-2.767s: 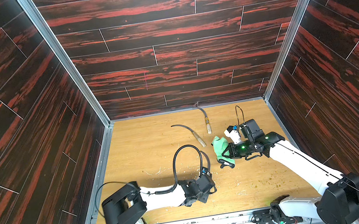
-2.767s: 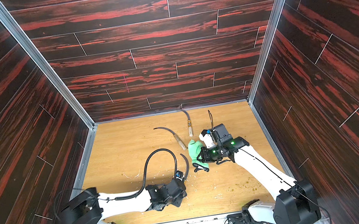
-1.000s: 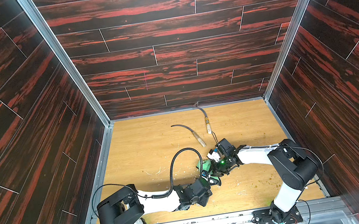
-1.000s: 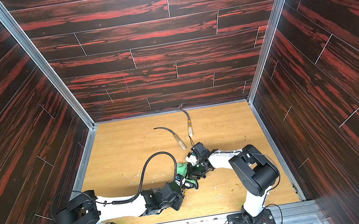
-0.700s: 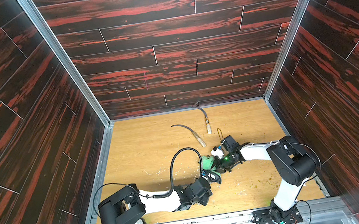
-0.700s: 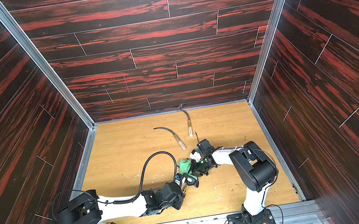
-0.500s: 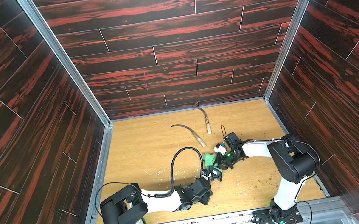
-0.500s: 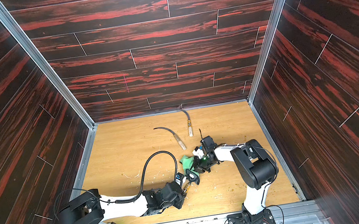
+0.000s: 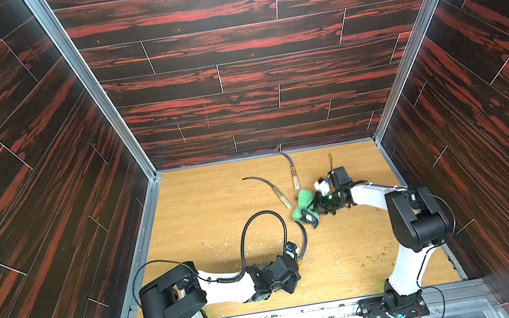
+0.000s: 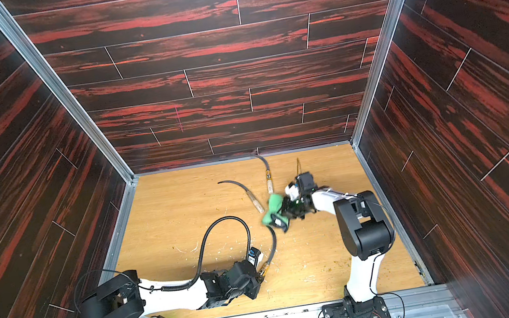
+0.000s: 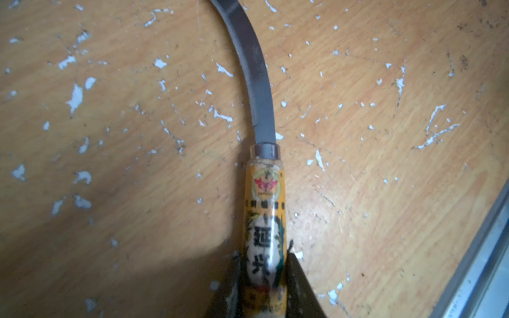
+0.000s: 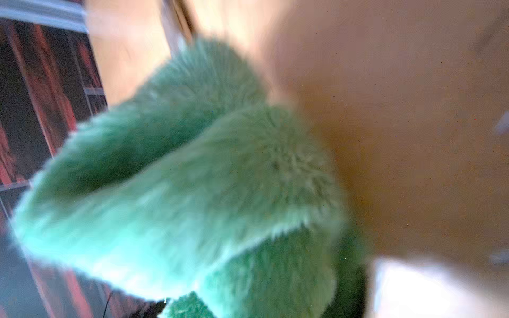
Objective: Wipe small sickles with rags
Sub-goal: Wipe the small sickle.
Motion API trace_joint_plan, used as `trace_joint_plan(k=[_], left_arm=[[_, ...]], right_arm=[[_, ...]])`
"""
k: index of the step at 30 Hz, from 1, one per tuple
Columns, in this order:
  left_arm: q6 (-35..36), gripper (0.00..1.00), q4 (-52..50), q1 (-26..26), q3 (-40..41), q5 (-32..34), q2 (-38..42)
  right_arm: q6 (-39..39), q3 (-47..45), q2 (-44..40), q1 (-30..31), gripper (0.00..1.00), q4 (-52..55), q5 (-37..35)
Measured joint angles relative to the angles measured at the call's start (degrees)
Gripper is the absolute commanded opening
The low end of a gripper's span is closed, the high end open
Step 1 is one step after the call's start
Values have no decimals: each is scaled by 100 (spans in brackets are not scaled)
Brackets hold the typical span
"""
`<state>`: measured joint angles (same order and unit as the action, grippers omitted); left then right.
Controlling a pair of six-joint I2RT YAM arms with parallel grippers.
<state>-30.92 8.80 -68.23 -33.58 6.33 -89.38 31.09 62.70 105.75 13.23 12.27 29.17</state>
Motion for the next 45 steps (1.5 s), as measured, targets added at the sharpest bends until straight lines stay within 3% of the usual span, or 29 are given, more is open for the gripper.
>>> trace_joint_plan(k=[9, 14, 20, 23, 28, 36, 45], left_arm=[[-22, 0, -46, -20, 0, -4, 20], [-42, 0, -118, -37, -31, 9, 20], [-59, 0, -144, -37, -48, 9, 17], [-57, 0, -175, -37, -70, 7, 11], [-79, 0, -186, -42, -76, 13, 7], [-295, 0, -203, -20, -63, 269, 7], [-251, 0, -136, -24, -26, 275, 13]], right_arm=[[-98, 260, -238, -7, 0, 118, 323], [-179, -544, -1434, 234, 0, 564, 221], [116, -1816, -2479, 1178, 0, 678, 35], [350, -2288, -2378, 1480, 0, 549, -2], [568, -2444, -1585, 1486, 0, 66, 15], [619, -1947, -745, 1150, 0, -118, 723], [616, -1215, -256, 688, 0, -275, 483]])
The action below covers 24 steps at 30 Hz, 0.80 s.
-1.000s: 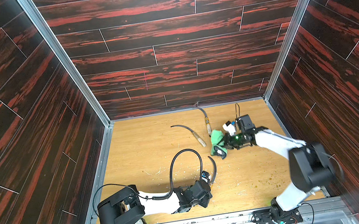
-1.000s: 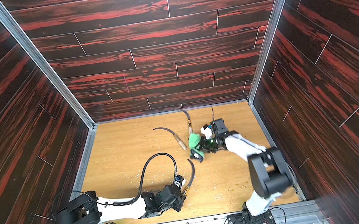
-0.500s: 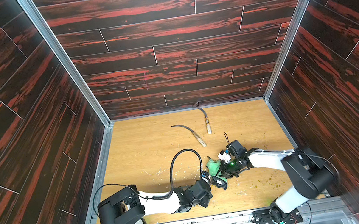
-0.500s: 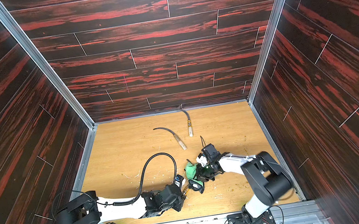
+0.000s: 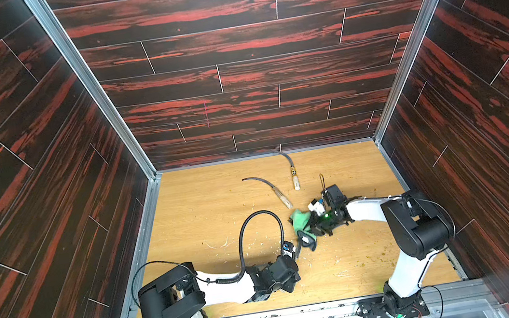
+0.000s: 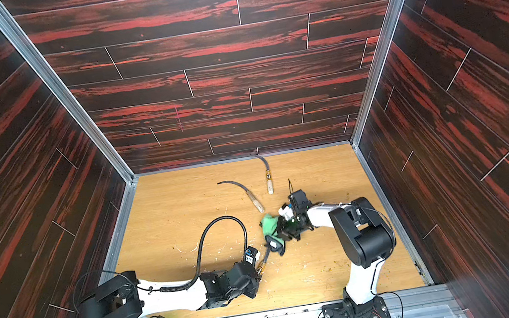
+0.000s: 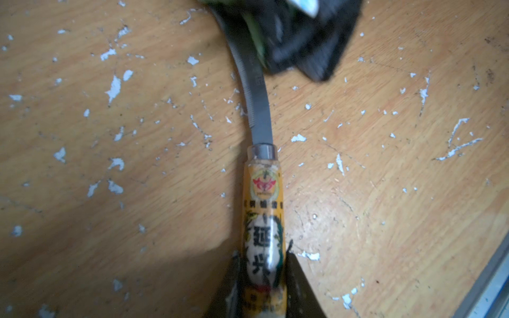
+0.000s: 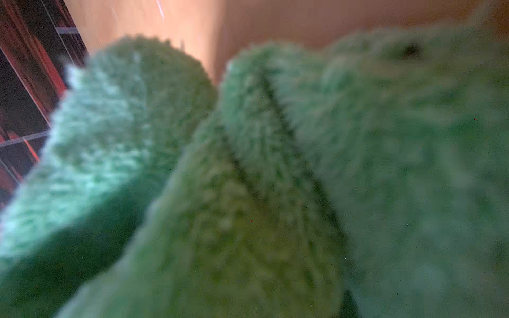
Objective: Wipe small sickles with rags
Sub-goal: Wipe the small sickle.
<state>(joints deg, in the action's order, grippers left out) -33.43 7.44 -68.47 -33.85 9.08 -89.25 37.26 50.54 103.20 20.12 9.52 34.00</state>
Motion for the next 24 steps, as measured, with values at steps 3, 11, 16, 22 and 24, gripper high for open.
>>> trace_joint_plan(k=[3, 11, 16, 22, 24], left_arm=[[42, 0, 46, -24, 13, -90, 0], [109, 0, 79, -50, 22, -168, 0], [111, 0, 74, -50, 20, -164, -2], [173, 0, 24, -55, -28, -160, -28], [195, 0, -4, -61, -72, -184, -57]], right_arm=[[-15, 280, 157, -109, 0, 11, -127], [-186, 1021, 363, -254, 0, 227, -299], [-343, 767, -232, -247, 0, 647, -378], [-361, 55, -2028, 59, 0, 1287, -501], [-280, -149, -2404, 310, 0, 1360, -514]])
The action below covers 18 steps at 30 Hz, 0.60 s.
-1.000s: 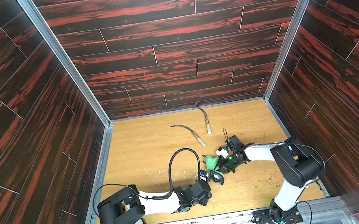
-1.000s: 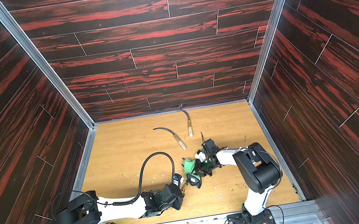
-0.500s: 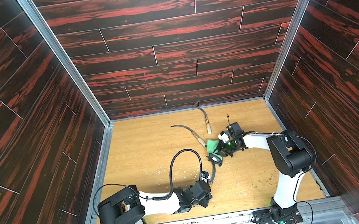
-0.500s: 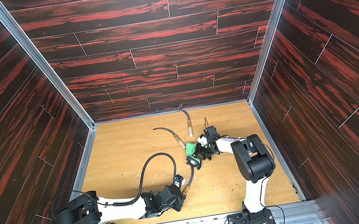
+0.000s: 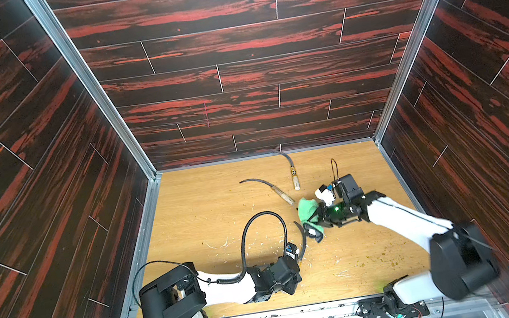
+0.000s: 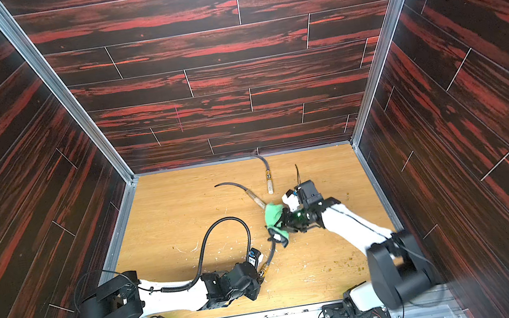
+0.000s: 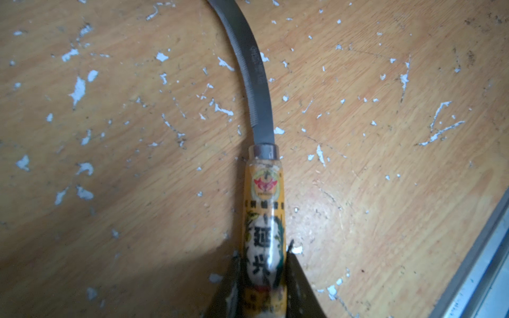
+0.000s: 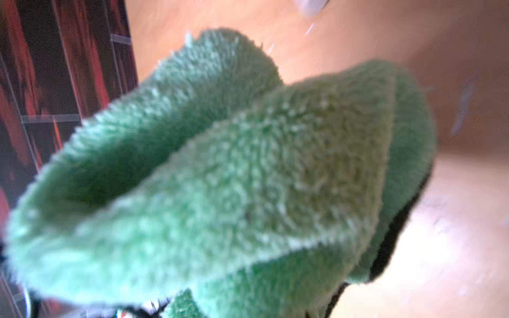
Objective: Wipe small sickles with rags
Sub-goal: Wipe the small sickle.
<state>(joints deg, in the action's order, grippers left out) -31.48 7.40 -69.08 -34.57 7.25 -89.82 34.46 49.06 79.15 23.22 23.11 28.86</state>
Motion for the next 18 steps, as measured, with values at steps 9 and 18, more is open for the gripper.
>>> trace_joint_plan(k=[9, 18], left_arm=[[22, 0, -4, -24, -26, -94, -15], [-221, 0, 37, -7, 50, 59, 33]], right_arm=[[726, -1123, 647, 485, 0, -890, 44], [968, -1019, 1700, 195, 0, -1646, 883]])
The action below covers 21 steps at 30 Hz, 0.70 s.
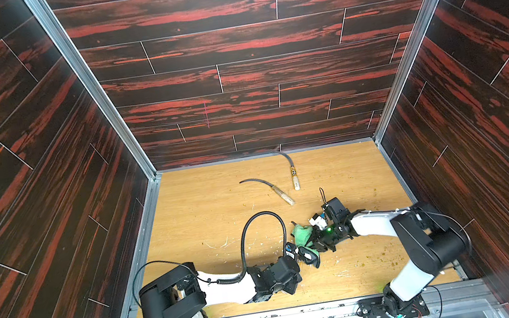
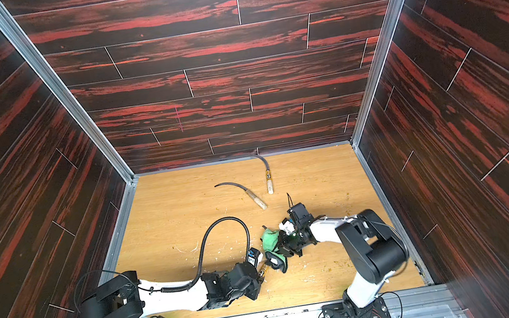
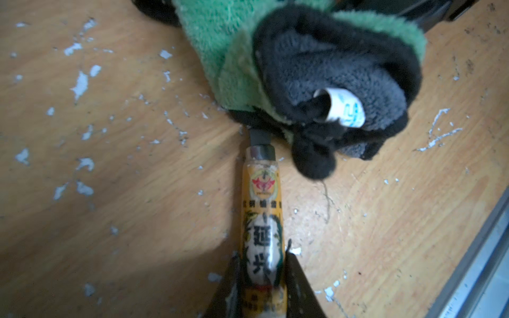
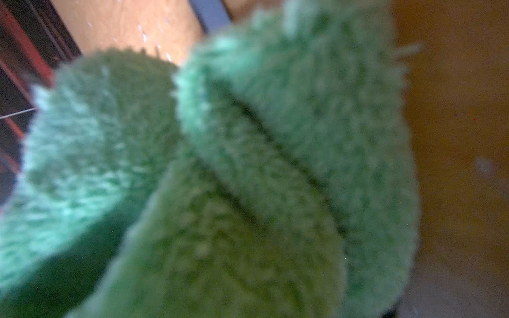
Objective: Wipe small sickles with rags
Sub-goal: Wipe the small sickle.
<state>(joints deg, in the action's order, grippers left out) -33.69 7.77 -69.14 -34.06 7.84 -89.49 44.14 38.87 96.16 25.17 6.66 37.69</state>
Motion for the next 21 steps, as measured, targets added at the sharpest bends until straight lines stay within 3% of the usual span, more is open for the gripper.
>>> trace_joint_plan(k=[8, 21], left_arm=[[-42, 0, 76, 4, 63, 127, 24], [291, 0, 68, 0, 63, -17, 24]], right_arm=[[39, 308, 431, -291, 0, -22, 424], [122, 1244, 667, -505, 0, -46, -367]])
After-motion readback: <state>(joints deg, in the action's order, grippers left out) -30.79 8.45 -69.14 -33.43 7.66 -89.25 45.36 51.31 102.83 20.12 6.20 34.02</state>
